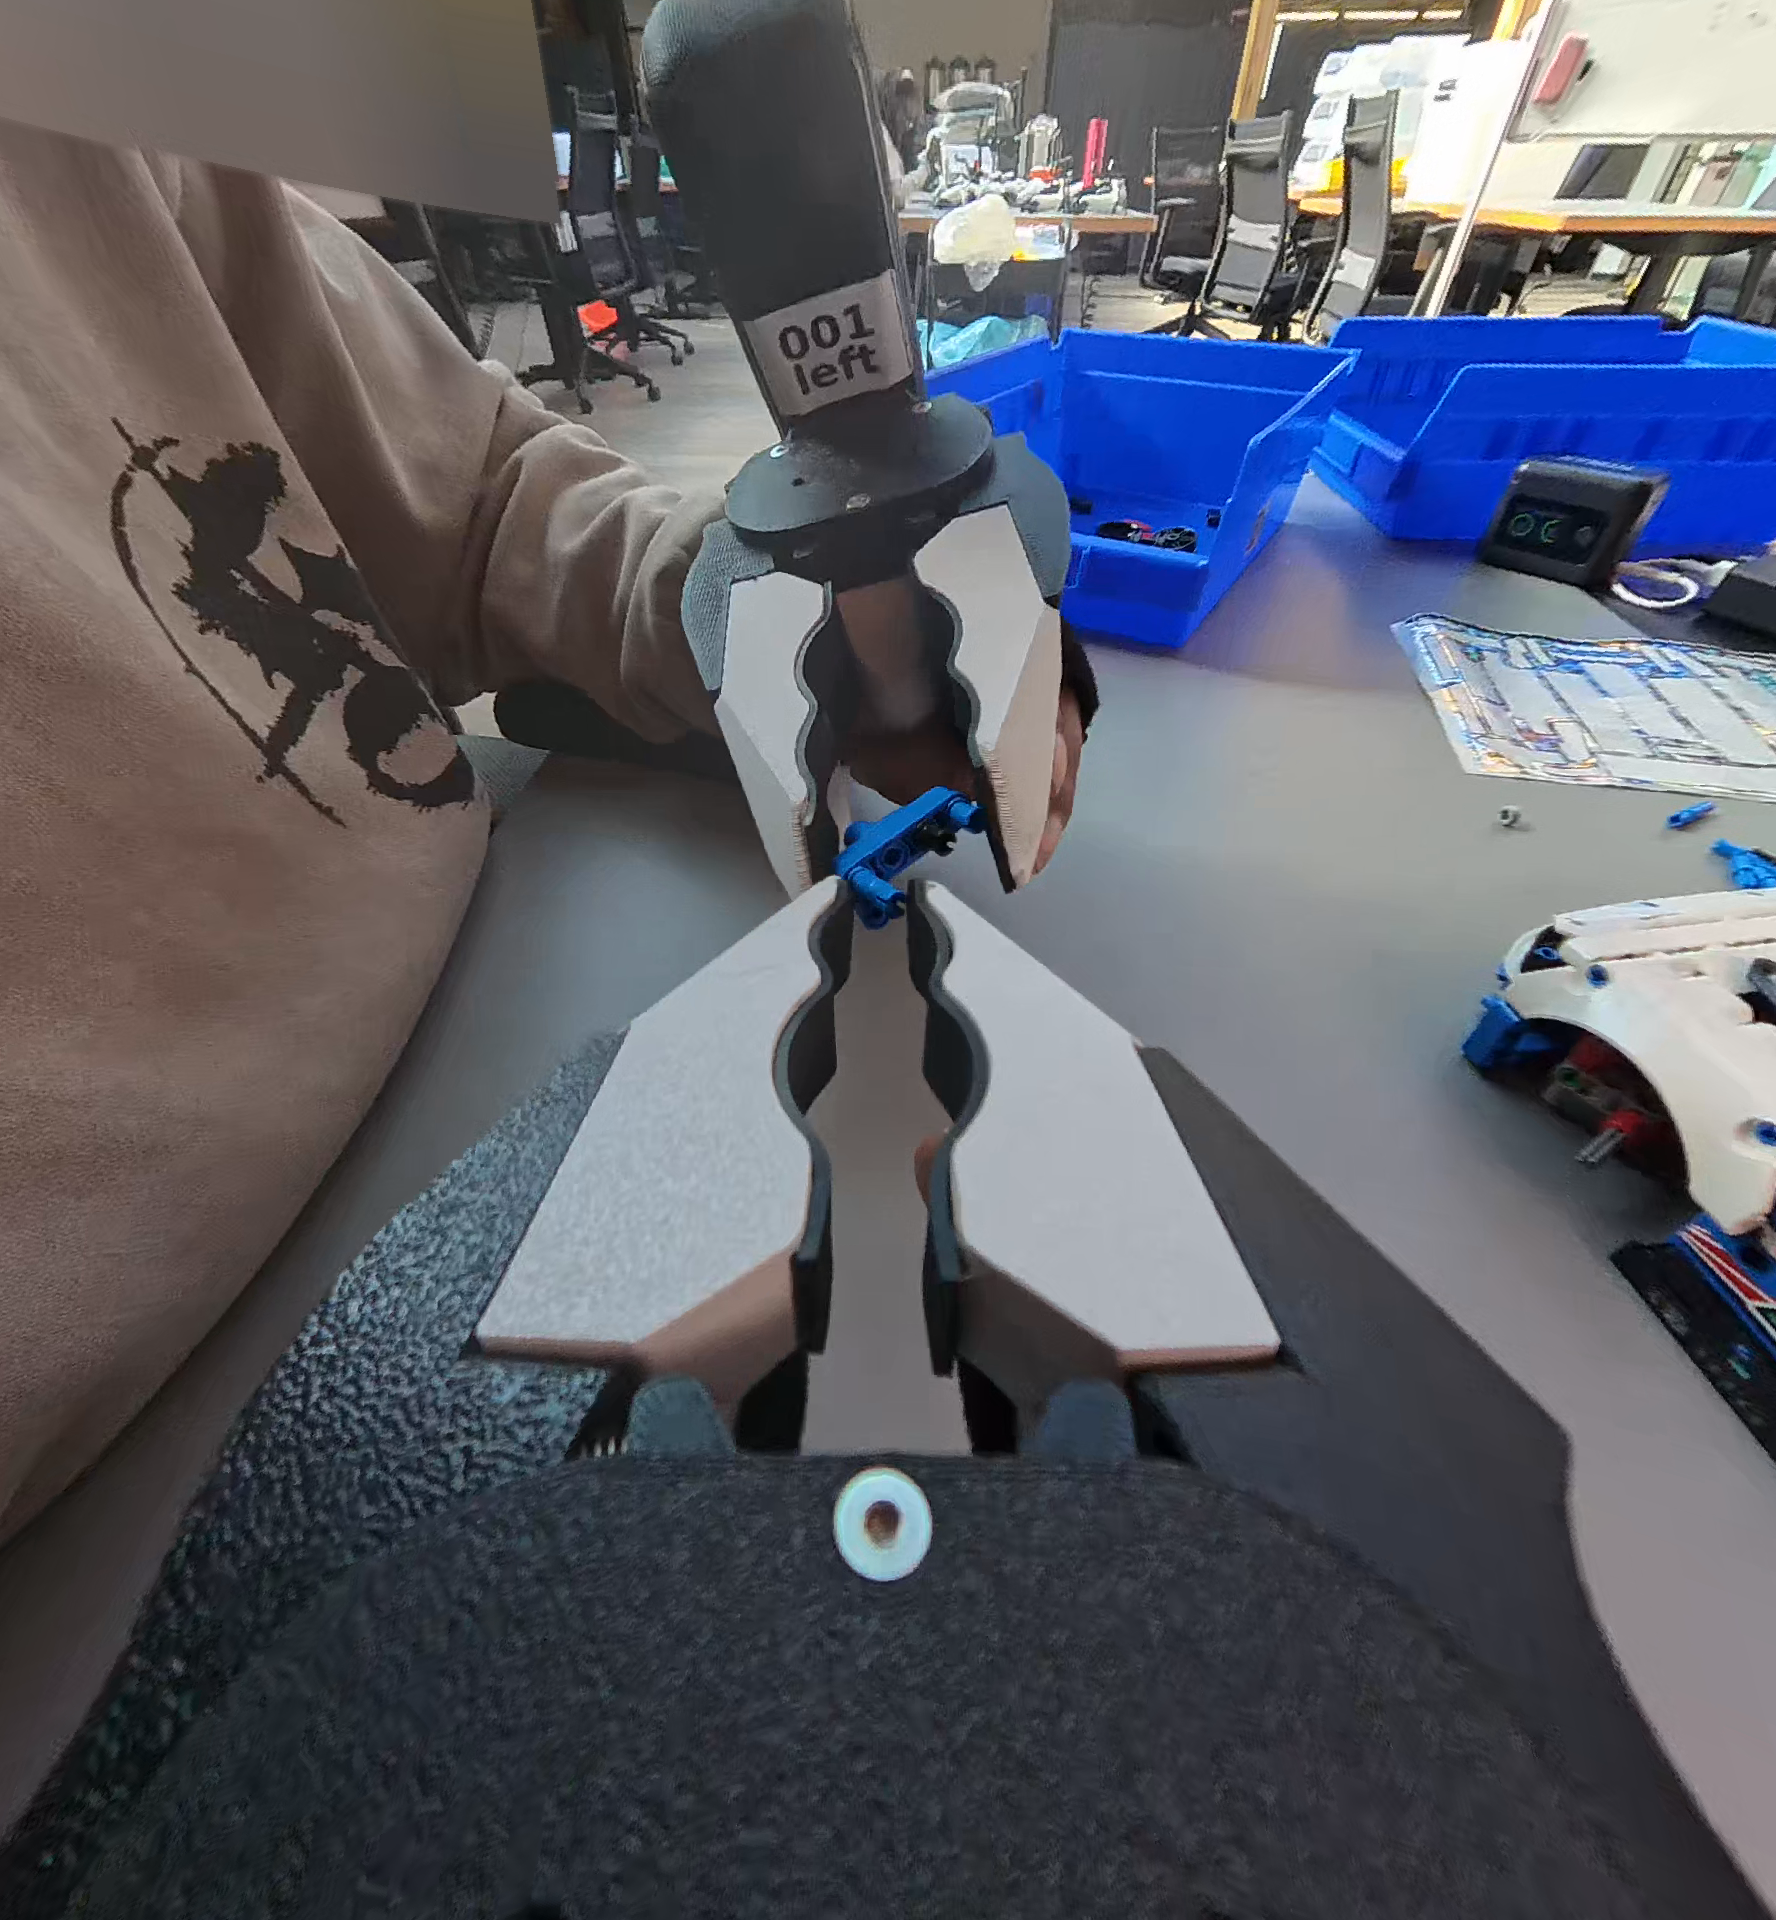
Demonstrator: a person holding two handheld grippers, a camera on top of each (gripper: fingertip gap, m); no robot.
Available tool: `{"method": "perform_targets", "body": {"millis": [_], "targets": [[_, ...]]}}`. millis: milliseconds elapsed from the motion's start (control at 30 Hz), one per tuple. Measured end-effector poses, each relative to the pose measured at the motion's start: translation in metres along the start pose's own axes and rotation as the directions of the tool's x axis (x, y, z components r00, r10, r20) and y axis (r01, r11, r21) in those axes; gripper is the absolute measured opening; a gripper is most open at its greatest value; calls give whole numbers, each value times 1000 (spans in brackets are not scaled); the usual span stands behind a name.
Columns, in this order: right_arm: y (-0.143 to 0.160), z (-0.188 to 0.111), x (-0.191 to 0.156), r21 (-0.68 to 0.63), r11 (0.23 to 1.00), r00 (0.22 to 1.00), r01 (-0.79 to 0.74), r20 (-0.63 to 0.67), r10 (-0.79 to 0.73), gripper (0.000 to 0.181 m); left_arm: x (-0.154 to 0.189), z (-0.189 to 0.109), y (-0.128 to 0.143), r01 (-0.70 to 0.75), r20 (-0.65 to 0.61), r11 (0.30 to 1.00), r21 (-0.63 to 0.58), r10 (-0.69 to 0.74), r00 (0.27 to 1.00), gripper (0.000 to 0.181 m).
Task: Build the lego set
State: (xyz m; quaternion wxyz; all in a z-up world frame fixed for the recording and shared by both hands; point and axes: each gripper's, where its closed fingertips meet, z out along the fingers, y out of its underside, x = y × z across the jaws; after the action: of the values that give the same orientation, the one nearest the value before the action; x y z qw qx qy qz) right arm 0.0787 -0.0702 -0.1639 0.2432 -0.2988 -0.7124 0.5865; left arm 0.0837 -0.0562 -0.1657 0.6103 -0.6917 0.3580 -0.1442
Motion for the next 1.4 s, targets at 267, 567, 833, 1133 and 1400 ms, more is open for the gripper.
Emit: {"method": "perform_targets", "body": {"millis": [267,567,833,1133,1400], "targets": [[1,0,-6,1,1000,998,-28,54,28,4,7,1,2,12,-41,1000,-9,-12,999,33],[-6,-4,1,51,999,1000,-12,14,11,1,-5,-2,-4,131,-9,990,45,-130,991,32],[-10,-4,0,84,996,1000,-4,20,3,1,-2,-1,-1,168,-34,985,37,-167,985,36],[-9,-4,-6,96,995,997,-17,73,10,2,3,1,-1,129,-40,991,21,-128,991,31],[-2,-4,-6,66,997,994,-42,106,35,2,5,1,2,163,-76,986,25,-160,984,30]]}}
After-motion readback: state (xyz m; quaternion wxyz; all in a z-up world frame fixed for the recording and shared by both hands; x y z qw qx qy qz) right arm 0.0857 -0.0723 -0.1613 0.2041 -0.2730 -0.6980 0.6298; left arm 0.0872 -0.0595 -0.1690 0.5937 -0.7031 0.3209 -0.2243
